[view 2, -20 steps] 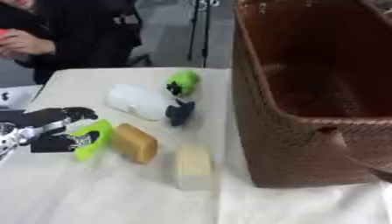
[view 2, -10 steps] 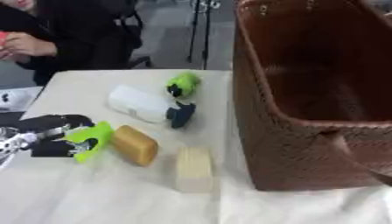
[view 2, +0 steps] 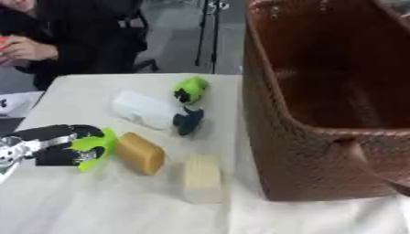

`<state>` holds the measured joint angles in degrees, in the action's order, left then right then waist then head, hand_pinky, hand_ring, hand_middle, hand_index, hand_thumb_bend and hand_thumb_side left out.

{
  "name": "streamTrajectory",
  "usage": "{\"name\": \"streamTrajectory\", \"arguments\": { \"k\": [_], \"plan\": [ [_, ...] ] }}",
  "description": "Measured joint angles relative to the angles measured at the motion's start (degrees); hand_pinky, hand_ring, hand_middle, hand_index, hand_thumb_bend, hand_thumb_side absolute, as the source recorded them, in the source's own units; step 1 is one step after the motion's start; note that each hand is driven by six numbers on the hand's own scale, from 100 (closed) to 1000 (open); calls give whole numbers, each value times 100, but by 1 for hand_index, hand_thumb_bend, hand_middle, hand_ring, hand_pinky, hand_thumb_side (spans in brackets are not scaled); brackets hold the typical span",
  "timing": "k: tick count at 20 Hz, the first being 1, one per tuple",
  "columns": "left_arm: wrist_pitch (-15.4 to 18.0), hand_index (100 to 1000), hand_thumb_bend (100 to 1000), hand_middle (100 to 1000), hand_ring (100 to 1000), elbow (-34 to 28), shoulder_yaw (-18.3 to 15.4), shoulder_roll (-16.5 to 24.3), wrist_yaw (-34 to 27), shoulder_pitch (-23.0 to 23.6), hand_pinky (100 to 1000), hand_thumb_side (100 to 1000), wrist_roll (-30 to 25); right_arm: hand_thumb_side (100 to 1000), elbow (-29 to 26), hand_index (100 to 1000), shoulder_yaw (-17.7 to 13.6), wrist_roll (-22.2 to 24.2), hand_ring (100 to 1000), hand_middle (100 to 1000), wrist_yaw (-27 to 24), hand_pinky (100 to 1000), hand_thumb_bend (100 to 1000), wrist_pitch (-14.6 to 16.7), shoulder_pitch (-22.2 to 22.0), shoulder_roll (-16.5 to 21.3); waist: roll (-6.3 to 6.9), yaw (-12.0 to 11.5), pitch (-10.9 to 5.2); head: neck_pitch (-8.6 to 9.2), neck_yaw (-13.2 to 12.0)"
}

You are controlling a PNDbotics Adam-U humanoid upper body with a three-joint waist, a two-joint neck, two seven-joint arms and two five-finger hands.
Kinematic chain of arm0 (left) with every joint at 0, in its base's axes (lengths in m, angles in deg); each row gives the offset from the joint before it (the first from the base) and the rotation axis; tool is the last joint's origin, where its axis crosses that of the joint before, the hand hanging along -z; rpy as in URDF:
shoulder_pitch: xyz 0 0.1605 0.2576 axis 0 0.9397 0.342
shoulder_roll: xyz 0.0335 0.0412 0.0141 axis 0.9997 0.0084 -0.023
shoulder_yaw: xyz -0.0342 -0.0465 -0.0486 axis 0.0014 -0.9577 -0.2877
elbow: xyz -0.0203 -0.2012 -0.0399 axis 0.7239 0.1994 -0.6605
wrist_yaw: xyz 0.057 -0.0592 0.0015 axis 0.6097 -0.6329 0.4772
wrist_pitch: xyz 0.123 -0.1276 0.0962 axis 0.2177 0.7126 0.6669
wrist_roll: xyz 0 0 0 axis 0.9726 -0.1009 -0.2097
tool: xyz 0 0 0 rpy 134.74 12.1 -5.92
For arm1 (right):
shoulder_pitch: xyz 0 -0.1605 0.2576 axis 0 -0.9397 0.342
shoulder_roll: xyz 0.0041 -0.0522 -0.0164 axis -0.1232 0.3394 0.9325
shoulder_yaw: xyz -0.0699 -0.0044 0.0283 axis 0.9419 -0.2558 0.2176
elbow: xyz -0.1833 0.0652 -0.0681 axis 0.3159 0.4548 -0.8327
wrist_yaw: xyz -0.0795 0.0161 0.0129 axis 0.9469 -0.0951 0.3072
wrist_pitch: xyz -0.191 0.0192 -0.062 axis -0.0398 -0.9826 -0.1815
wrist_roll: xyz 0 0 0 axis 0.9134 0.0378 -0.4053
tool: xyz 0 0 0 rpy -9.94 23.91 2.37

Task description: Pick up objects on the table and place them in the box.

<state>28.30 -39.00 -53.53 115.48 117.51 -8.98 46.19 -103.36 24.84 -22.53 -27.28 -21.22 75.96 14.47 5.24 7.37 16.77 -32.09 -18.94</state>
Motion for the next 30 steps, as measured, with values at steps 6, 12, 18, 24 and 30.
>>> {"name": "streamTrajectory", "arguments": {
  "k": [6,12,18,24,30],
  "plan": [
    [52,1000,332,1000,1000,228,25,11,49,-155,1000,1000,-181,838,0,636,32,0,764,748,0,805,100,0,19,-26,5,7,12,21,-10],
    [130,1000,406,1000,1000,464,32,82,578,-316,1000,1000,-360,839,0,635,69,-2,762,747,0,804,100,-2,24,-29,17,32,13,44,-32],
    [215,1000,388,1000,1000,480,98,110,1320,-347,1000,1000,-347,838,0,635,94,-2,762,747,3,804,100,-2,39,-32,17,35,30,48,-53],
    [240,1000,395,1000,1000,449,132,110,1460,-356,1000,1000,-336,839,0,633,105,-3,761,746,3,804,100,-3,41,-32,13,30,31,63,-58],
    [255,1000,313,1000,1000,489,155,110,1608,-402,1000,1000,-321,841,0,630,105,-1,761,745,2,804,100,-1,45,-32,1,36,46,101,-80]
  ]
}}
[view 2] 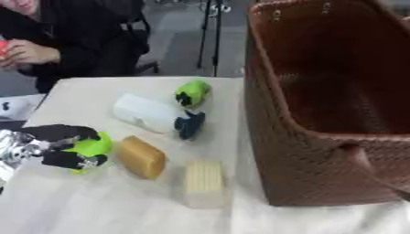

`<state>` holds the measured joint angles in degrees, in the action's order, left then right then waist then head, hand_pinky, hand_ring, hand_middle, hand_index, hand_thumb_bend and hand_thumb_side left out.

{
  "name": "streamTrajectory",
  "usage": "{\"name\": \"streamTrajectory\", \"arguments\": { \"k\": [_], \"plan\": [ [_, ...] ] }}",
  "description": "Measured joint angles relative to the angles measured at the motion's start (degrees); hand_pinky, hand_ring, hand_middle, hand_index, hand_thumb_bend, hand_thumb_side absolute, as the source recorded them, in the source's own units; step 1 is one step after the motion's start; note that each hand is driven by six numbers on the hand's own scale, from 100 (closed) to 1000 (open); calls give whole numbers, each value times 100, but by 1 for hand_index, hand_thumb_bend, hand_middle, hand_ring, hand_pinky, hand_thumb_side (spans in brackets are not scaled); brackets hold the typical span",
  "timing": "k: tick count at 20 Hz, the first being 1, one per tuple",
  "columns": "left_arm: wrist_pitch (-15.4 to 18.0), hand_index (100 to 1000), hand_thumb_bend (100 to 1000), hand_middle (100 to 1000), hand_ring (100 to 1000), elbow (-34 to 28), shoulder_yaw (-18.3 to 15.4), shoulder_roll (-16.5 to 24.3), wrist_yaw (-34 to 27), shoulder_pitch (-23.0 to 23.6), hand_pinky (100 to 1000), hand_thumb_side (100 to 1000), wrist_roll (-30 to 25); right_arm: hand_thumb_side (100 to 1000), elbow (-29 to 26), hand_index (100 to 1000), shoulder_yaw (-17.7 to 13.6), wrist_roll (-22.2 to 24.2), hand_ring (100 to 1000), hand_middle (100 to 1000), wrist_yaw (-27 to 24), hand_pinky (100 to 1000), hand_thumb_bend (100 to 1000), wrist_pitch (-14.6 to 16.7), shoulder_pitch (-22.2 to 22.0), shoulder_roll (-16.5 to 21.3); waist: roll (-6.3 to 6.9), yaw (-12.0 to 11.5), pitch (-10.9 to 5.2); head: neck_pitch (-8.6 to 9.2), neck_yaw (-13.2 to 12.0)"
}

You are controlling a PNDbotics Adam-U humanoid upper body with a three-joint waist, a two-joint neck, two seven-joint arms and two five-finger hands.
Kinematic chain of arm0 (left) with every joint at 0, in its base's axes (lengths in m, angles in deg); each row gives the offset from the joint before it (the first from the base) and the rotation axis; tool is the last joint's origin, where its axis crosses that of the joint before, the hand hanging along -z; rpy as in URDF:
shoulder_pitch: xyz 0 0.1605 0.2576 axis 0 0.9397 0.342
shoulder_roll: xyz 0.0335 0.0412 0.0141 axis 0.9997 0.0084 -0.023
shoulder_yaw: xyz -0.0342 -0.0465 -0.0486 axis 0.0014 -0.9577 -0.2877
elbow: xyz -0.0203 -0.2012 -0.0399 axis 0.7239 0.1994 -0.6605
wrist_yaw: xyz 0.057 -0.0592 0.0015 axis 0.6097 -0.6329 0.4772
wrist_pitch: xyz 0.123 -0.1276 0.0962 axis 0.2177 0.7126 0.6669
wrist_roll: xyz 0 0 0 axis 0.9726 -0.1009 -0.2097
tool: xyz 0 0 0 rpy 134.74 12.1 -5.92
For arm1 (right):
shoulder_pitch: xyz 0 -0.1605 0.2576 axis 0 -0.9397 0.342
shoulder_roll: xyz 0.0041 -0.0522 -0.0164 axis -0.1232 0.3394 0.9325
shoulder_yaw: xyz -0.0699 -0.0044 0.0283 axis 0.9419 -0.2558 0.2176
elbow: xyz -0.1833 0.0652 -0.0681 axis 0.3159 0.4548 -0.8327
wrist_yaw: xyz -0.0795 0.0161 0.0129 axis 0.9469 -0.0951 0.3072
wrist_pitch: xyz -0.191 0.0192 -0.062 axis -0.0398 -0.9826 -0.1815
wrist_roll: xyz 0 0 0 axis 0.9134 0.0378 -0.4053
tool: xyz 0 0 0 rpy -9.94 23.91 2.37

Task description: Pick up objects on the table and place them in the box.

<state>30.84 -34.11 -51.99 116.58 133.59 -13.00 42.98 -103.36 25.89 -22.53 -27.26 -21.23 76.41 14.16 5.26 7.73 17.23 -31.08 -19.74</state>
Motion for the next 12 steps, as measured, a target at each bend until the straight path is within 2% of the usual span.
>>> {"name": "streamTrajectory", "arguments": {
  "k": [1,2,3,4,5,8,9,12],
  "plan": [
    [8,1000,285,1000,1000,0,11,0,14,-2,1000,1000,7,840,0,630,0,0,761,745,-1,804,100,0,0,0,-2,0,0,2,-3],
    [18,1000,208,1000,1000,0,14,0,18,-3,1000,907,12,842,0,631,0,0,761,745,-1,804,100,0,0,0,-2,0,0,13,-3],
    [30,1000,208,1000,1000,0,14,0,18,-4,1000,907,8,842,0,631,0,0,761,745,-1,804,100,0,0,0,-2,0,0,22,-4],
    [43,1000,187,1000,1000,0,15,0,18,-8,1000,832,-5,842,0,632,0,1,761,745,-2,804,100,1,0,0,-2,0,0,25,-5],
    [50,1000,195,992,1000,0,15,0,19,-14,1000,786,-18,843,0,631,0,1,761,745,-3,804,100,1,0,0,-2,0,0,39,-6],
    [57,1000,207,986,1000,0,15,0,84,-31,1000,747,-75,843,0,631,0,1,761,745,-3,804,100,1,0,0,-1,2,0,54,-17],
    [60,1000,259,985,1000,-1,17,0,127,-38,1000,713,-90,844,0,631,0,1,761,746,-3,804,100,1,1,0,1,4,0,66,-20],
    [80,1000,267,987,1000,-6,52,0,381,-44,1000,711,-117,844,0,630,1,1,761,746,-3,804,100,1,4,0,13,8,0,99,-33]
  ]
}}
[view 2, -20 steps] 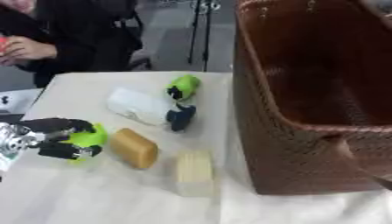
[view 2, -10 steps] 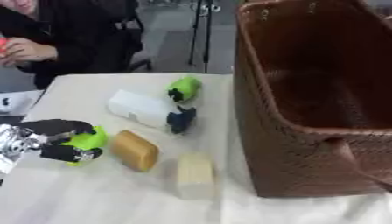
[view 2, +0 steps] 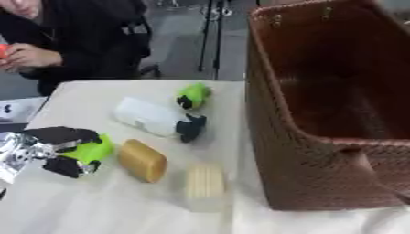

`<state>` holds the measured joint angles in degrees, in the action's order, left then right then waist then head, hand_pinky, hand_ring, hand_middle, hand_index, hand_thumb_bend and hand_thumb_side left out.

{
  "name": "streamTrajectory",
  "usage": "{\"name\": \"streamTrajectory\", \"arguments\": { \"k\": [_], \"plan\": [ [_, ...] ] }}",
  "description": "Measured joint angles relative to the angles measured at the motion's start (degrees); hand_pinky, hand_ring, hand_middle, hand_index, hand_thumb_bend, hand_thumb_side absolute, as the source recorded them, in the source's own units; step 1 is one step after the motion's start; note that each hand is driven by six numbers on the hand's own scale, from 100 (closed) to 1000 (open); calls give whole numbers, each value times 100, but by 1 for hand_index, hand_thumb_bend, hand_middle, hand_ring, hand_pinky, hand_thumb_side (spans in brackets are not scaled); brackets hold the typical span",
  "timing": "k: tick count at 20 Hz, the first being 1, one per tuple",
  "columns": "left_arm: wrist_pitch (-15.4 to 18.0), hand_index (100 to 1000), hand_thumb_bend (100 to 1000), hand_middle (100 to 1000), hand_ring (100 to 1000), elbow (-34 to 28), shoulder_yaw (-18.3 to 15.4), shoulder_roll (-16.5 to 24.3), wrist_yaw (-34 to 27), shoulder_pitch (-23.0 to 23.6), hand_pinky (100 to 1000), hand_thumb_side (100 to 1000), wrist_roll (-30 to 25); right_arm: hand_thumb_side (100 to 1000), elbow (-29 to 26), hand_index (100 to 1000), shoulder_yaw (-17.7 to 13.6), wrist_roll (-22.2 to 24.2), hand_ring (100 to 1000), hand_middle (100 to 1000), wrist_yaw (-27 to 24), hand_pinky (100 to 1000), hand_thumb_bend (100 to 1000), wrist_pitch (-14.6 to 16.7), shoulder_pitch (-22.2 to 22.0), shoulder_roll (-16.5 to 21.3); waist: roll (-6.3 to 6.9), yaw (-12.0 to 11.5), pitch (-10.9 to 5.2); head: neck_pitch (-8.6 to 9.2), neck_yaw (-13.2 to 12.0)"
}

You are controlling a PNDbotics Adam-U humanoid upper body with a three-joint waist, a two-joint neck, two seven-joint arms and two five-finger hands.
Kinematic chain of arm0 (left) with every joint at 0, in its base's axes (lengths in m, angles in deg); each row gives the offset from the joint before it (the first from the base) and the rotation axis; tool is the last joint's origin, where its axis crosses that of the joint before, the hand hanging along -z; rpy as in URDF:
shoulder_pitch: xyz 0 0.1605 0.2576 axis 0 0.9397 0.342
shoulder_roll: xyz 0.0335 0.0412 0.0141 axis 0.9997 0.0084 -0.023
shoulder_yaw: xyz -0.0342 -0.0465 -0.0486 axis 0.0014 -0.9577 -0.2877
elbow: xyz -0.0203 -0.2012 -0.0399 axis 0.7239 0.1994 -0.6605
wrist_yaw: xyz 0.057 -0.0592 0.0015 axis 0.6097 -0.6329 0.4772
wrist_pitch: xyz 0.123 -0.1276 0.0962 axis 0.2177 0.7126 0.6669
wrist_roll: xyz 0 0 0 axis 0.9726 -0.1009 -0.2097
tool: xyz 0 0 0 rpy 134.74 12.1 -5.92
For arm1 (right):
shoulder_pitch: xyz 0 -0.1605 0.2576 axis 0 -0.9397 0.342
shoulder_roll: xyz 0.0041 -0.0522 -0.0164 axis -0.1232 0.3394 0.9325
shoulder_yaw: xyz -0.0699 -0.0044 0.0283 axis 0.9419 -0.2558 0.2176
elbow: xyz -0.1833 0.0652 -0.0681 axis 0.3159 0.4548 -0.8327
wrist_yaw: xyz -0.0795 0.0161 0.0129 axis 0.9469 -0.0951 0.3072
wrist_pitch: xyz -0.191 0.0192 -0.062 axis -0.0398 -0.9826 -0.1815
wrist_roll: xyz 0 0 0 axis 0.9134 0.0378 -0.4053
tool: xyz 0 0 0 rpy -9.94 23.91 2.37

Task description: Pick up objects on the table and place them in the box.

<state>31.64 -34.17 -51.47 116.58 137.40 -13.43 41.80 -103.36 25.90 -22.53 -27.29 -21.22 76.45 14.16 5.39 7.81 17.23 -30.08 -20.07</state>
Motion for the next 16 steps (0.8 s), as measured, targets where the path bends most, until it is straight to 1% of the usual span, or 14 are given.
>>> {"name": "streamTrajectory", "arguments": {
  "k": [5,6,7,10,11,16],
  "plan": [
    [35,1000,269,996,1000,-37,34,0,300,0,1000,734,-19,844,0,631,4,-1,761,746,0,804,100,-1,17,-1,4,0,0,35,-30],
    [39,1000,272,1000,1000,-41,34,0,324,0,1000,778,-17,845,0,630,12,-1,761,745,1,804,100,-1,17,-2,4,0,0,44,-38],
    [46,1000,267,1000,1000,-56,35,0,337,0,1000,791,-19,845,0,631,23,-1,761,746,2,804,100,-1,16,-4,4,0,0,45,-44],
    [95,1000,262,1000,1000,-143,29,1,272,-2,1000,798,-70,844,0,631,36,-4,761,746,8,804,100,-4,13,-26,4,-9,0,47,-57],
    [102,1000,226,1000,1000,-179,23,2,241,-5,1000,802,-85,846,0,631,37,-6,761,747,10,804,100,-6,12,-35,4,-15,0,47,-65],
    [79,1000,206,1000,1000,-371,-82,9,122,-46,1000,795,-116,847,0,632,68,-25,761,747,31,804,100,-25,-9,-44,4,-38,-1,48,-95]
  ]
}}
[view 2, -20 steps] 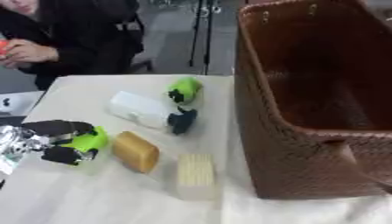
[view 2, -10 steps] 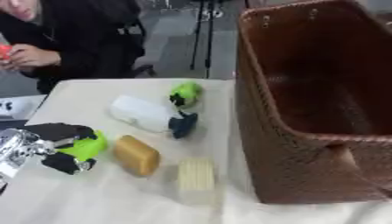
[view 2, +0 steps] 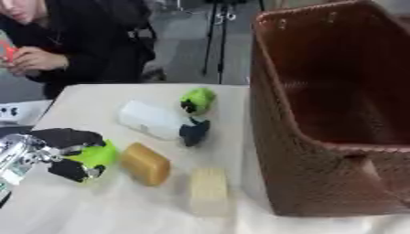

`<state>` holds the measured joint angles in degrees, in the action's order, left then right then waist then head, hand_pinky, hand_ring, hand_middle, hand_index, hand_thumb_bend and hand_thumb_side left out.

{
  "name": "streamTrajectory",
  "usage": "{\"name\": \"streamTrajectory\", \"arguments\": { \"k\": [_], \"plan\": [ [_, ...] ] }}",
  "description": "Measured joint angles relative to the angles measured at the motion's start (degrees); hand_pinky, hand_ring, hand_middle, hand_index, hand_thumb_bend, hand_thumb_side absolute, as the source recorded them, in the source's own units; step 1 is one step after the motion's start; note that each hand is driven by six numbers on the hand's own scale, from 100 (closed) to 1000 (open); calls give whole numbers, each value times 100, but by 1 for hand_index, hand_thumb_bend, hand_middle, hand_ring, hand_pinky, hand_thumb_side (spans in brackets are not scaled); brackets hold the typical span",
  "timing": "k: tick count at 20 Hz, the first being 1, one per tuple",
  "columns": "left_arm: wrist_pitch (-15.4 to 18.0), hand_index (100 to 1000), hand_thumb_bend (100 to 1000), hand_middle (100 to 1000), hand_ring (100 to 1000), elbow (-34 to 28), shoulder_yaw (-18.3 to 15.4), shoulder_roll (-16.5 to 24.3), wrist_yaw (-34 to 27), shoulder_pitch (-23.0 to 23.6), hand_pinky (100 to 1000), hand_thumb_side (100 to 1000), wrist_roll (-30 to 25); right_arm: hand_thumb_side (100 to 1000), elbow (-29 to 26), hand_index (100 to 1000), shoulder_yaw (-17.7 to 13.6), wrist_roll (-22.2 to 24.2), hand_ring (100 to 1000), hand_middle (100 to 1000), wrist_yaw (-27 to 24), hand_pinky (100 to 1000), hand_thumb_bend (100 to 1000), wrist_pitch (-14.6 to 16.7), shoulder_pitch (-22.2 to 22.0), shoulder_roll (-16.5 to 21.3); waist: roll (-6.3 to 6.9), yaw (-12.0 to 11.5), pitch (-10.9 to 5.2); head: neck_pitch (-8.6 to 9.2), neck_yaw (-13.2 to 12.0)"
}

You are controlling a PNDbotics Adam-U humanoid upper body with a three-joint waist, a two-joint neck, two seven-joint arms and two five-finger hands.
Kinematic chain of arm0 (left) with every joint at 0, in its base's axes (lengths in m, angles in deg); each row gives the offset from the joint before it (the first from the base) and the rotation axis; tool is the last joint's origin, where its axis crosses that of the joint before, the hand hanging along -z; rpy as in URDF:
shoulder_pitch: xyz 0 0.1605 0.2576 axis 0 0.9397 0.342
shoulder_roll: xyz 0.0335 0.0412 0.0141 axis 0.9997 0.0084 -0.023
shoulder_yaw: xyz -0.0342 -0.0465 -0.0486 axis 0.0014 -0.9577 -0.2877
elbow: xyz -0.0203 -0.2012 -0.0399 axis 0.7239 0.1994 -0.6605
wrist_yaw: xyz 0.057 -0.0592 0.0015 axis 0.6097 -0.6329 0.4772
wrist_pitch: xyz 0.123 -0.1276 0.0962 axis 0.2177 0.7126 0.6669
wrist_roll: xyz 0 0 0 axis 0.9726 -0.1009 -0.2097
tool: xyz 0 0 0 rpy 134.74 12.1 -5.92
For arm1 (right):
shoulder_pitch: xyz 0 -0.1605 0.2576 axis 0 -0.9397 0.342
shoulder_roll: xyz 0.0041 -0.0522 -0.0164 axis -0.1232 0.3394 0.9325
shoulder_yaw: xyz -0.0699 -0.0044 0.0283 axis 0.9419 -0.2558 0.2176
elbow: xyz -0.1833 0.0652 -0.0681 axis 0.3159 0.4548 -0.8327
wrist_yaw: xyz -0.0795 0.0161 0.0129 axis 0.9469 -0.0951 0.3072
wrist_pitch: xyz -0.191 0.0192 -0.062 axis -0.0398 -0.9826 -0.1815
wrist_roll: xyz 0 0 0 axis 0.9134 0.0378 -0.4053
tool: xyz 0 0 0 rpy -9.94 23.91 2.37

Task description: Pick up objects on the table and place them in the box.

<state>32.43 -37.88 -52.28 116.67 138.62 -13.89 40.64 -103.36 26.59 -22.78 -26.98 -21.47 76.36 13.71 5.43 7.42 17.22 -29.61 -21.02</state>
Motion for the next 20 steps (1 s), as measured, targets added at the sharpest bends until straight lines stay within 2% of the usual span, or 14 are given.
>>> {"name": "streamTrajectory", "arguments": {
  "k": [12,20],
  "plan": [
    [-104,1000,221,1000,1000,-81,-136,166,-50,-17,1000,808,-76,848,0,633,4,-4,761,747,8,805,100,-4,-1,0,10,-30,-3,-1,-11],
    [-122,1000,223,1000,1000,184,-176,209,-150,-16,1000,854,-138,846,0,633,12,-5,762,747,28,806,100,-5,-1,-1,7,-27,-3,-1,-15]
  ]
}}
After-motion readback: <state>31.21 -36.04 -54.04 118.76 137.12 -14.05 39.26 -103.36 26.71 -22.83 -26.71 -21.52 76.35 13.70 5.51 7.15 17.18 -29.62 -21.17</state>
